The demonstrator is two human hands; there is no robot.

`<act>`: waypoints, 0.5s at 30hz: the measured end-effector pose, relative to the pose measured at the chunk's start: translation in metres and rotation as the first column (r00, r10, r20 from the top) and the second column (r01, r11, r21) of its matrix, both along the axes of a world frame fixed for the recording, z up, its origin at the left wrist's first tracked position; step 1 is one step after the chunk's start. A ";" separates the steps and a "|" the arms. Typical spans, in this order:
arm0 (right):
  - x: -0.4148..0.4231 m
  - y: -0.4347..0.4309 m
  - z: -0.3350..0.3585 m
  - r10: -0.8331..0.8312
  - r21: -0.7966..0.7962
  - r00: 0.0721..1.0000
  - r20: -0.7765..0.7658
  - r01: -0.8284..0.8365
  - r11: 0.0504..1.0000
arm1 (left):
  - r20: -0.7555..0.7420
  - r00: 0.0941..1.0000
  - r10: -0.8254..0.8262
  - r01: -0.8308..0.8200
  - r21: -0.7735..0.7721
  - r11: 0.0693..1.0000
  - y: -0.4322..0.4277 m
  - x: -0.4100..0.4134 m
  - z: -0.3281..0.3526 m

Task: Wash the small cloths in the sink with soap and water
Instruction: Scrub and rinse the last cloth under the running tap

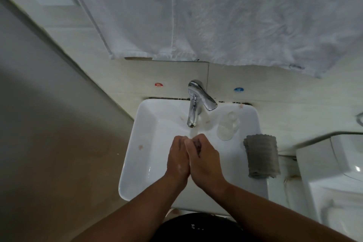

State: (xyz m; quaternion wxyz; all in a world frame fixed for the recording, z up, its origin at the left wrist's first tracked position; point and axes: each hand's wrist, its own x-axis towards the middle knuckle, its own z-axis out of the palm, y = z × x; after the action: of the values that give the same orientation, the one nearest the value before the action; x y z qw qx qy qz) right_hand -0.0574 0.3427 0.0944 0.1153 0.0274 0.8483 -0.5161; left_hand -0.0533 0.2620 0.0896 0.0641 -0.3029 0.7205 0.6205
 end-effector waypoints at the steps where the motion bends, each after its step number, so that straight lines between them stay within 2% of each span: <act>1: -0.006 0.000 -0.004 -0.024 0.015 1.000 -0.015 0.024 1.000 | 0.028 0.999 -0.035 0.035 0.006 0.999 -0.001 0.002 0.001; 5: -0.032 0.000 -0.015 -0.218 0.023 0.971 0.096 0.216 0.976 | 0.020 0.993 -0.115 0.114 0.050 0.992 -0.001 0.005 0.005; 7: -0.018 -0.010 -0.010 -0.168 0.041 0.981 0.100 0.165 0.985 | 0.023 0.995 -0.095 0.096 -0.042 0.994 -0.012 -0.004 -0.003; 10: 0.000 -0.022 -0.005 -0.084 0.032 0.996 0.041 0.083 0.996 | 0.056 0.997 -0.055 0.054 0.008 0.998 -0.023 -0.009 -0.010; 12: -0.012 -0.020 -0.012 -0.131 0.069 0.991 0.027 0.129 0.989 | 0.060 0.996 -0.064 0.061 0.049 0.997 -0.019 -0.002 -0.005; 15: -0.030 -0.016 -0.019 -0.279 0.078 0.951 0.131 0.271 0.959 | 0.008 0.992 -0.127 0.126 0.075 0.989 -0.015 0.005 0.003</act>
State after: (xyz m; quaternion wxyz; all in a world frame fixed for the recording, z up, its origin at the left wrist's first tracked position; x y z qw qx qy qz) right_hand -0.0874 0.3267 0.0753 0.1008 0.1850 0.8409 -0.4984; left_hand -0.0479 0.2475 0.0923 0.1190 -0.2580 0.7144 0.6395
